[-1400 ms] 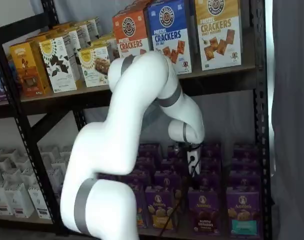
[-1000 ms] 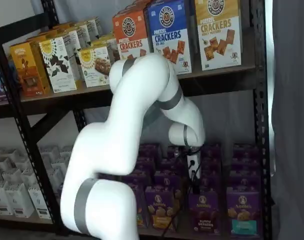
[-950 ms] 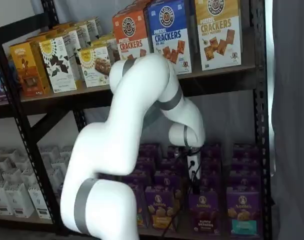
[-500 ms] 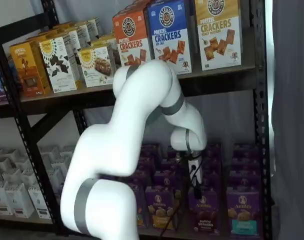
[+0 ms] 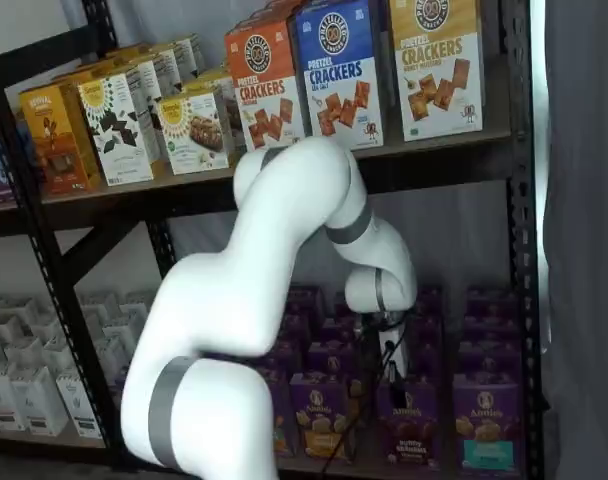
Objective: Pick up the purple box with a brown patch in the center, on the bottom shelf, the fifth box from the left
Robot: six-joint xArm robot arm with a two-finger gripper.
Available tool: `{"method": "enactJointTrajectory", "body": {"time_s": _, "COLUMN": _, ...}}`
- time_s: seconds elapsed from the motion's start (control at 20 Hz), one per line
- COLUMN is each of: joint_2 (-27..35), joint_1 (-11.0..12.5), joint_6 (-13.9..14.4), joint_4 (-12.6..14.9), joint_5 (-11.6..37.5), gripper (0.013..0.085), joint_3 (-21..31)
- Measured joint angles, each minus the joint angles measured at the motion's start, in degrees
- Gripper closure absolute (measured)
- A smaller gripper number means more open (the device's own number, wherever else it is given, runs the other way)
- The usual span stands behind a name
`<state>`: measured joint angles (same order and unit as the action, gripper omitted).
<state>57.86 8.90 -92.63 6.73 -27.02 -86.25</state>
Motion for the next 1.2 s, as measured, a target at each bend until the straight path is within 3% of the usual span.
{"method": "enactJointTrajectory", "body": {"time_s": 0.3, "joint_2": 2.18, "joint_1": -0.22, "joint_6": 1.46, "joint_4": 1.41, "joint_5": -0.55, "gripper": 0.0130, "joint_3": -2.17}}
{"method": "enactJointTrajectory", "body": {"time_s": 0.4, "joint_2": 2.71, "joint_1": -0.29, "joint_6": 1.84, "joint_4": 1.76, "joint_5": -0.91, "gripper": 0.0210, "joint_3": -2.75}}
{"method": "enactJointTrajectory", "body": {"time_s": 0.65, "joint_2": 3.61, "joint_1": -0.34, "joint_6": 2.11, "joint_4": 1.98, "joint_5": -0.61, "gripper": 0.0290, "joint_3": -3.27}}
{"method": "enactJointTrajectory", "body": {"time_s": 0.75, "joint_2": 3.76, "joint_1": -0.34, "joint_6": 2.00, "joint_4": 1.85, "joint_5": -0.42, "gripper": 0.0370, "joint_3": -3.27}}
{"method": "enactJointTrajectory", "body": {"time_s": 1.2, "joint_2": 3.75, "joint_1": -0.28, "joint_6": 1.15, "joint_4": 0.94, "joint_5": -0.07, "gripper": 0.0530, "joint_3": -3.05}}
